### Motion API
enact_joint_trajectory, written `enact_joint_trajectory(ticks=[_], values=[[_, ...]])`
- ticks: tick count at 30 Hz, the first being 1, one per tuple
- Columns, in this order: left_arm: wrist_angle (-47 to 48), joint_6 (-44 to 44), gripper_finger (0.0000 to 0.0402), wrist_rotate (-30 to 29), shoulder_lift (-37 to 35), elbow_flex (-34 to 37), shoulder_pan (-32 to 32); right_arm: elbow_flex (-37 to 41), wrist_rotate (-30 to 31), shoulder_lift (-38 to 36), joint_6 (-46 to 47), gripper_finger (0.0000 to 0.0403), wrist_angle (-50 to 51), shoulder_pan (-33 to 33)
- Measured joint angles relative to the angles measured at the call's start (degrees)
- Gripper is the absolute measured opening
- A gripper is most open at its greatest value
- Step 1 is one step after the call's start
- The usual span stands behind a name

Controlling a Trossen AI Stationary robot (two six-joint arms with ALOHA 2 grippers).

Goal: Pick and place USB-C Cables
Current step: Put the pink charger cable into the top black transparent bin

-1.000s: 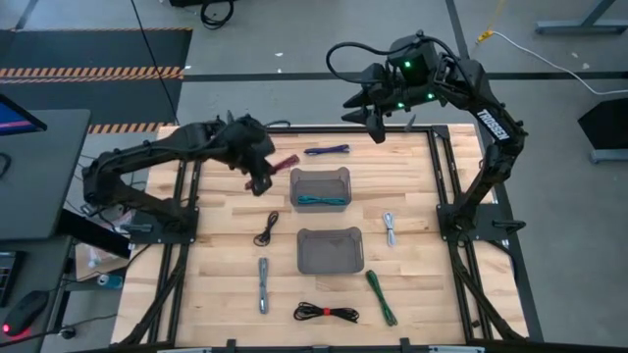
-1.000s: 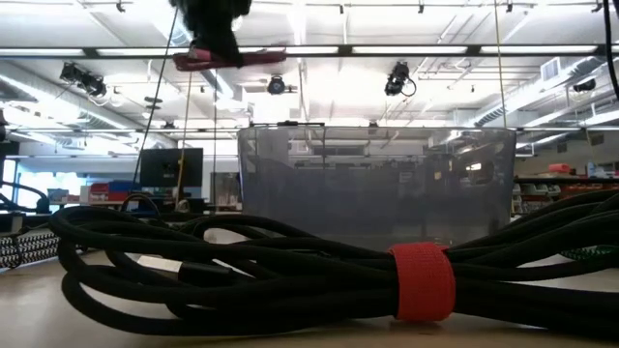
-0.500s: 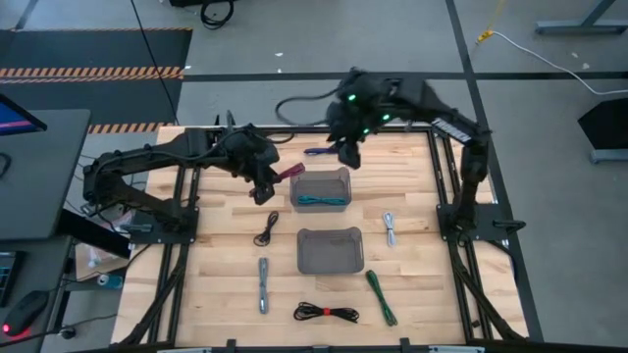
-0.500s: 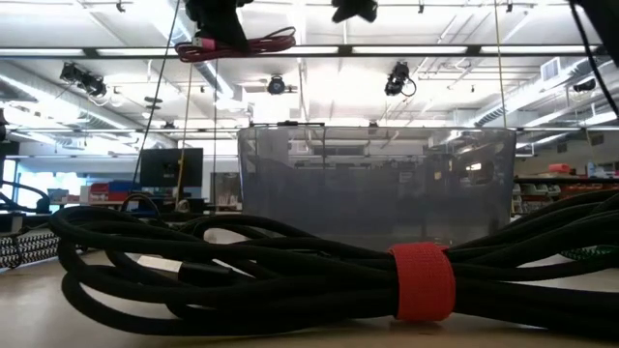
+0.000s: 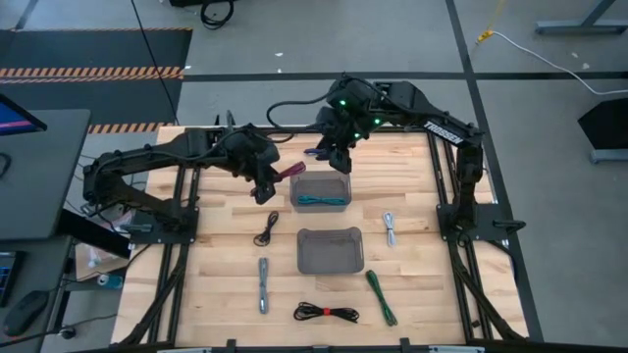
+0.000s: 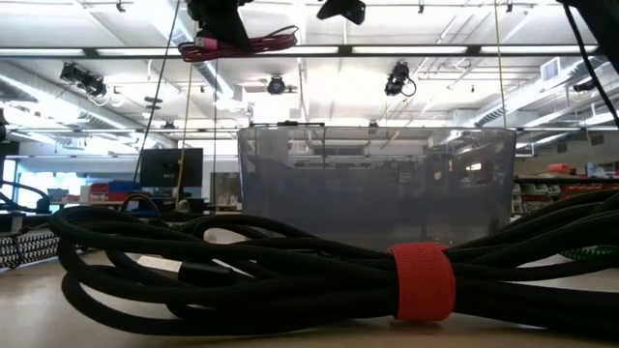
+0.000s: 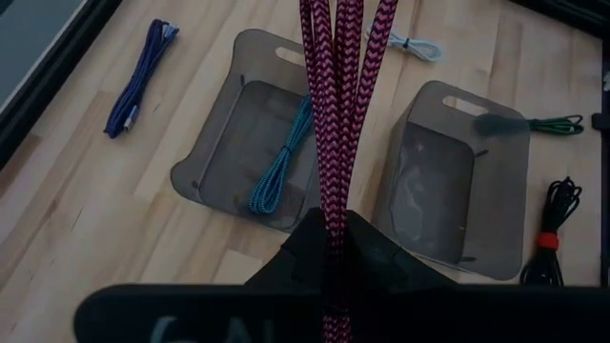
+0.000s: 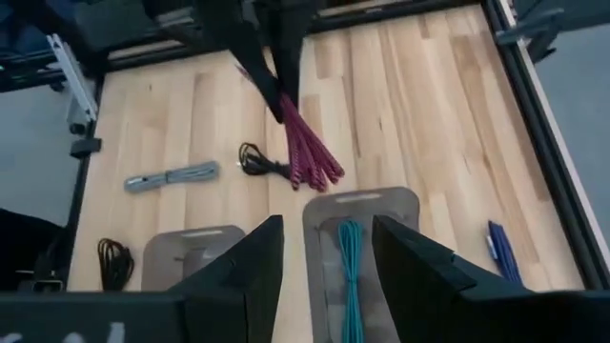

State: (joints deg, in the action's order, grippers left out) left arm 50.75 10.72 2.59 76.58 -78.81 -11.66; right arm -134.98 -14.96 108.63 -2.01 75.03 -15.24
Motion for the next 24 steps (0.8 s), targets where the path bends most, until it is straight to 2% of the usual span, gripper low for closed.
enact_joint_trajectory(ticks=[5, 9, 15, 24], values=[[0.1, 0.0, 0.0019, 0.0, 0.0, 0.0, 0.3, 0.0, 7.5, -0.8, -0.6, 0.0183, 2.8, -1.0], [-1.2, 0.0, 0.0019, 0.0, 0.4, 0.0, 0.3, 0.0, 10.6, -3.9, -0.1, 0.0187, 3.0, -3.7], [-5.6, -3.3, 0.0019, -0.1, 6.0, 0.0, -0.1, 0.0, 10.8, -9.4, 1.7, 0.0186, -0.2, -6.0], [-11.7, -8.0, 0.0019, 6.2, 18.0, 0.0, -3.8, 0.0, 10.4, -16.4, 3.4, 0.0185, -3.6, -5.4]])
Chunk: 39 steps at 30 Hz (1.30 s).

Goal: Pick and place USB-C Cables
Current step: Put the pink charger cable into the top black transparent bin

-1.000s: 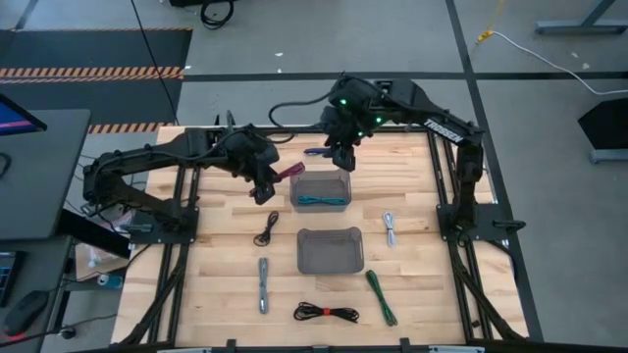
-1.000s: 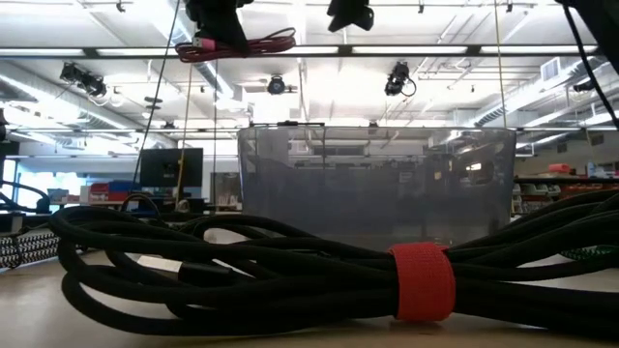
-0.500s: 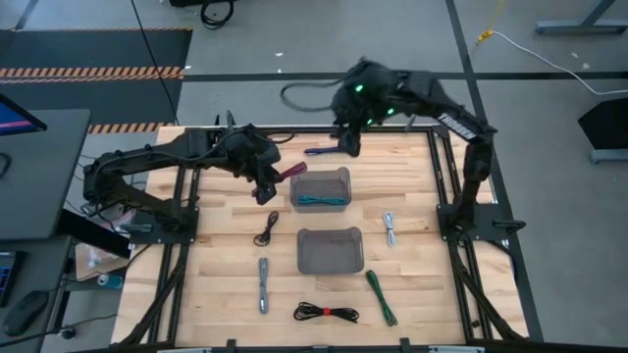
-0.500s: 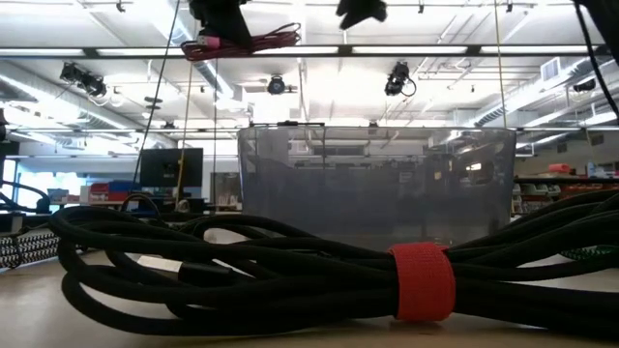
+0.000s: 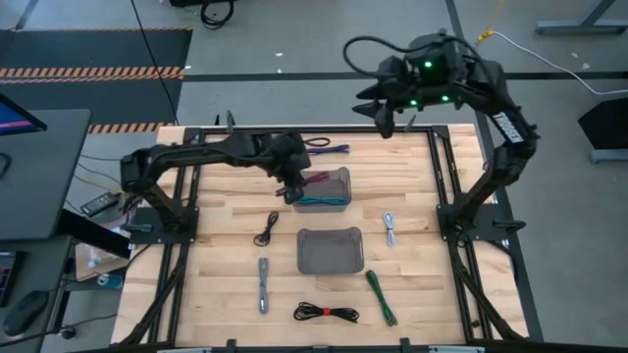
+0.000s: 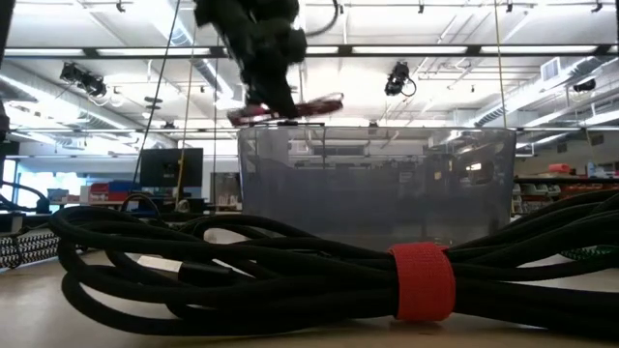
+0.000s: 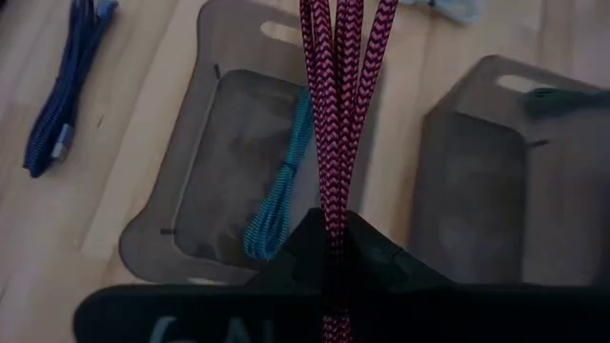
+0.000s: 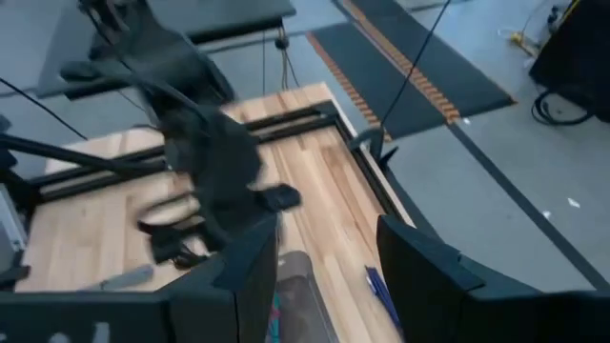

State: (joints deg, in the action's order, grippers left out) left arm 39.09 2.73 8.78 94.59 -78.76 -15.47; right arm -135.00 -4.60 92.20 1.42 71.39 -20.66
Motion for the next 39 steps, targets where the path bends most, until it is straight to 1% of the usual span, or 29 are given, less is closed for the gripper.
enact_joint_trajectory(ticks=[3, 9, 12, 15, 20, 24, 28, 30, 34, 36, 39], values=[[-2.2, -1.2, 0.0019, 0.8, 2.5, 0.0, -1.6, 0.0, 0.0, -1.3, 0.4, 0.0185, -0.3, 0.6], [-6.1, -2.4, 0.0019, 4.7, 6.5, 0.0, -4.1, 0.0, 0.0, -2.5, 0.6, 0.0185, -1.3, 1.2], [-8.1, -4.4, 0.0019, 5.2, 8.4, 0.0, -4.0, 0.0, 0.0, -2.3, 0.6, 0.0185, -1.3, 1.1], [-9.4, -5.3, 0.0019, 7.5, 10.2, 0.0, -3.9, 0.0, -0.1, -2.1, 0.5, 0.0185, -1.4, 1.1], [-8.9, -9.3, 0.0019, 8.4, 12.5, -0.3, -2.6, 0.0, -0.2, -1.8, 1.3, 0.0185, -1.6, 1.1], [-3.1, -13.7, 0.0019, 8.0, 15.2, -5.5, -1.0, 0.0, -0.2, -1.8, 2.1, 0.0185, -2.3, 1.1], [0.9, -17.6, 0.0019, 7.6, 18.6, -14.3, 0.1, 0.0, -0.2, -1.8, 3.3, 0.0185, -2.8, 1.1], [4.4, -18.9, 0.0019, 7.5, 20.4, -19.0, 0.2, 0.0, -0.2, -1.8, 3.9, 0.0185, -2.7, 1.1], [10.6, -20.9, 0.0019, 5.5, 23.4, -26.6, -0.2, 0.0, -0.4, -1.8, 5.1, 0.0185, -2.6, 1.1], [13.6, -21.4, 0.0019, 5.5, 24.2, -28.9, -0.9, 0.0, -0.9, -1.8, 5.1, 0.0185, -2.6, 1.1], [15.7, -21.4, 0.0019, 5.4, 24.8, -29.4, -2.2, 0.0, -1.0, -1.8, 5.1, 0.0185, -2.6, 1.1]])
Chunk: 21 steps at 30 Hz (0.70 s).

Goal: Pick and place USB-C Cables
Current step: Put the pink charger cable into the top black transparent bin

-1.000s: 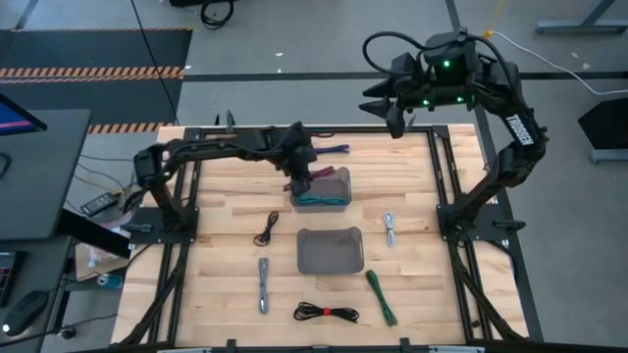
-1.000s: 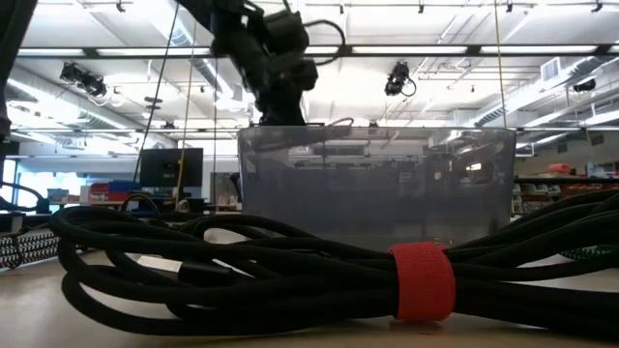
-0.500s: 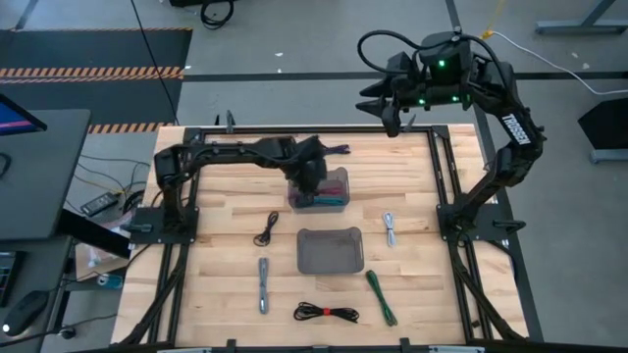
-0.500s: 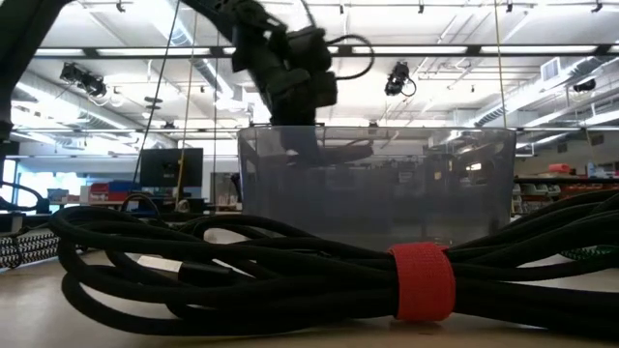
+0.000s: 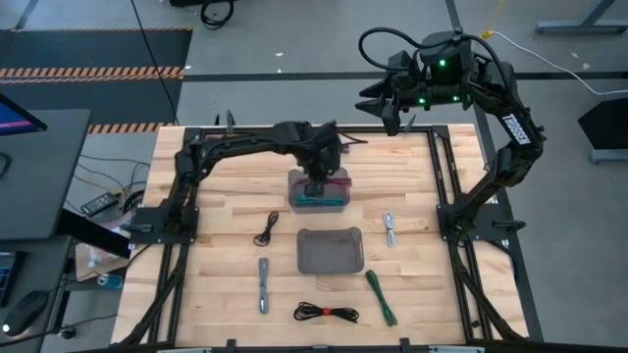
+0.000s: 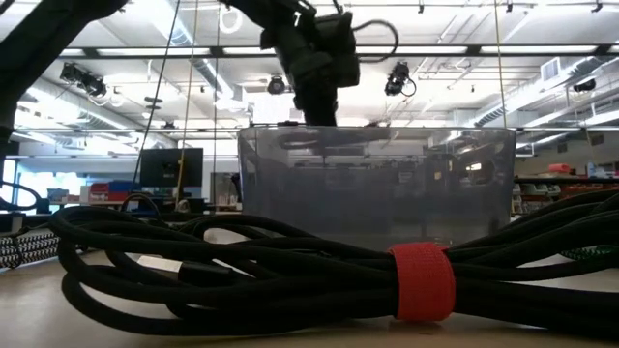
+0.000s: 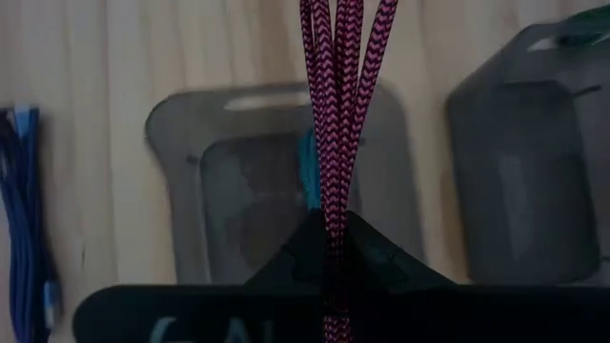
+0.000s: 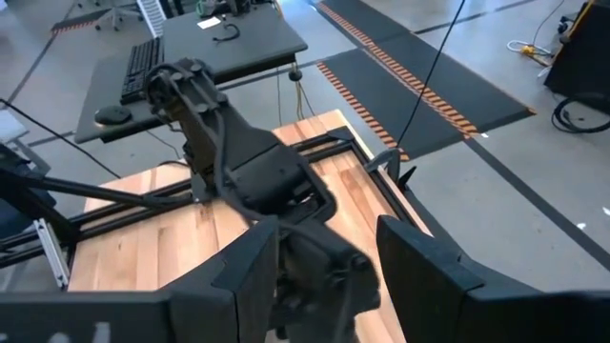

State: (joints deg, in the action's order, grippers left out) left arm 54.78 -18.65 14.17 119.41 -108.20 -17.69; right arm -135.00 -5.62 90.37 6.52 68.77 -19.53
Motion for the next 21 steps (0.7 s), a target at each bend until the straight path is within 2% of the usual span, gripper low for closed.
enact_joint_trajectory(ticks=[9, 21], values=[[1.7, 2.6, 0.0019, 2.0, 1.8, 0.9, -2.8, 0.0, 0.0, 0.0, -1.0, 0.0185, 0.0, 0.0], [1.5, 5.3, 0.0019, 4.7, 6.5, 0.9, -2.5, 0.0, -0.6, 0.0, -1.9, 0.0185, 0.0, 0.0]])
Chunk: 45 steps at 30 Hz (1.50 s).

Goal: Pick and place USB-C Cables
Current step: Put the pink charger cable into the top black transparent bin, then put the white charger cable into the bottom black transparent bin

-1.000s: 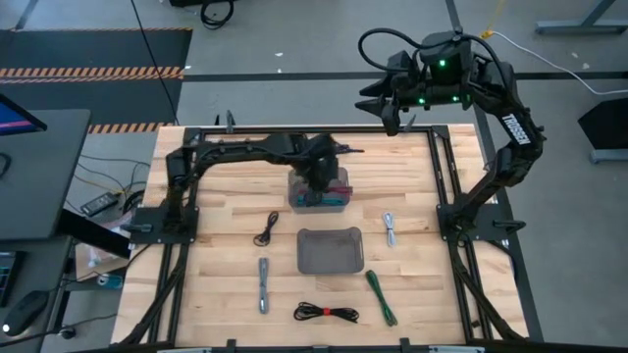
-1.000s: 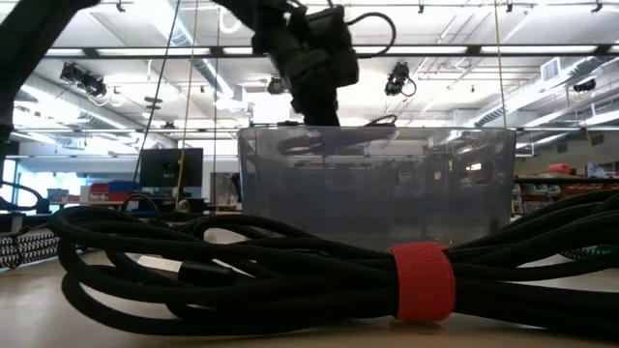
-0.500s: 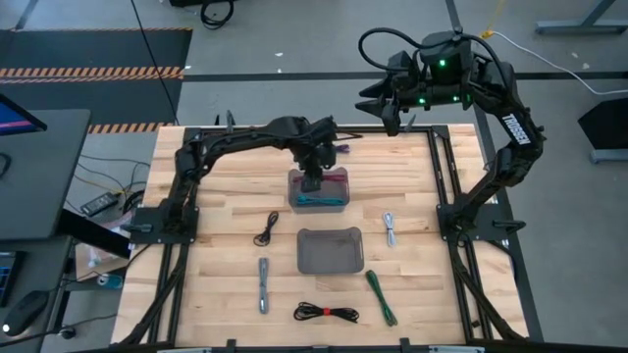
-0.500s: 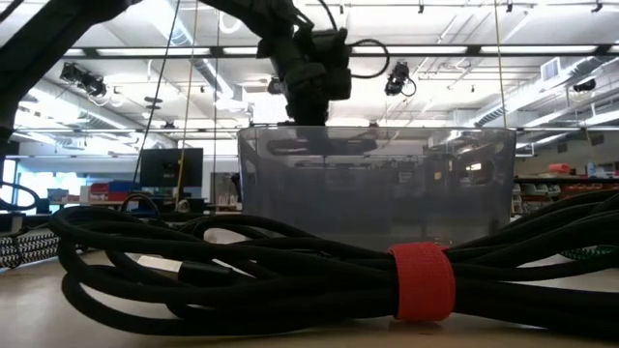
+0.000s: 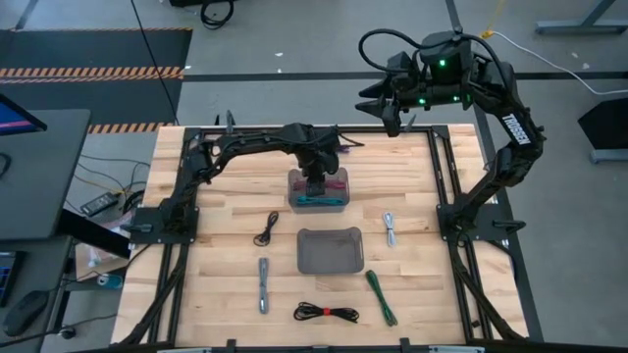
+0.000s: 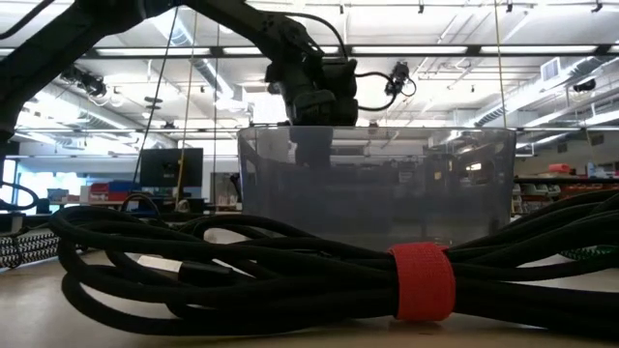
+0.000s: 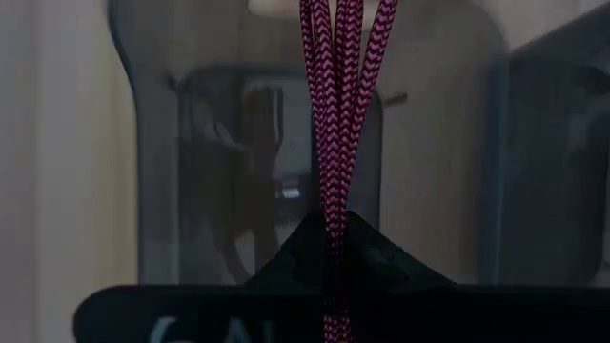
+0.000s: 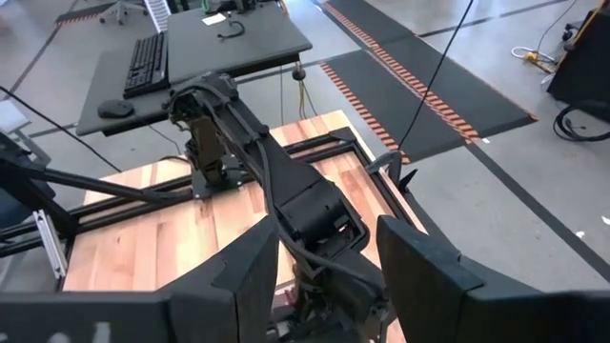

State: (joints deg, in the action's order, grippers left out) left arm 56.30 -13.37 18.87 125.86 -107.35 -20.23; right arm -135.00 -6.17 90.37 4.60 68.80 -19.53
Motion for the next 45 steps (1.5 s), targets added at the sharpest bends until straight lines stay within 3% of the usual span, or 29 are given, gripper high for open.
enact_joint_trajectory(ticks=[3, 9, 13, 21, 29, 37, 45], values=[[-0.5, 0.5, 0.0030, 0.0, 0.4, 0.0, 0.0, 0.0, -0.2, 0.0, -0.1, 0.0185, 0.2, 0.0], [-0.5, 0.3, 0.0091, 0.0, 0.4, 0.0, 0.2, 0.0, -0.9, 0.0, -0.3, 0.0185, 0.2, 0.0], [-0.9, 0.3, 0.0106, -0.1, 0.4, 0.0, 0.2, 0.0, -1.0, 0.0, -0.6, 0.0185, 0.3, 0.0], [1.7, 2.2, 0.0099, 4.1, 0.4, 0.0, 0.5, 0.0, -1.0, 0.0, -1.1, 0.0185, 2.2, 0.0], [9.9, 3.7, 0.0081, 2.1, -0.3, 0.0, 1.6, 0.0, 1.8, 0.0, 5.3, 0.0185, 16.9, 0.1], [10.8, 3.8, 0.0053, -0.8, -8.4, 0.0, 3.7, 0.0, 2.1, 0.0, 10.2, 0.0185, 21.2, 1.5], [16.0, 7.2, 0.0053, -9.7, -20.2, -0.1, 6.5, 6.4, 3.7, -0.1, 11.5, 0.0185, 21.2, 1.9]])
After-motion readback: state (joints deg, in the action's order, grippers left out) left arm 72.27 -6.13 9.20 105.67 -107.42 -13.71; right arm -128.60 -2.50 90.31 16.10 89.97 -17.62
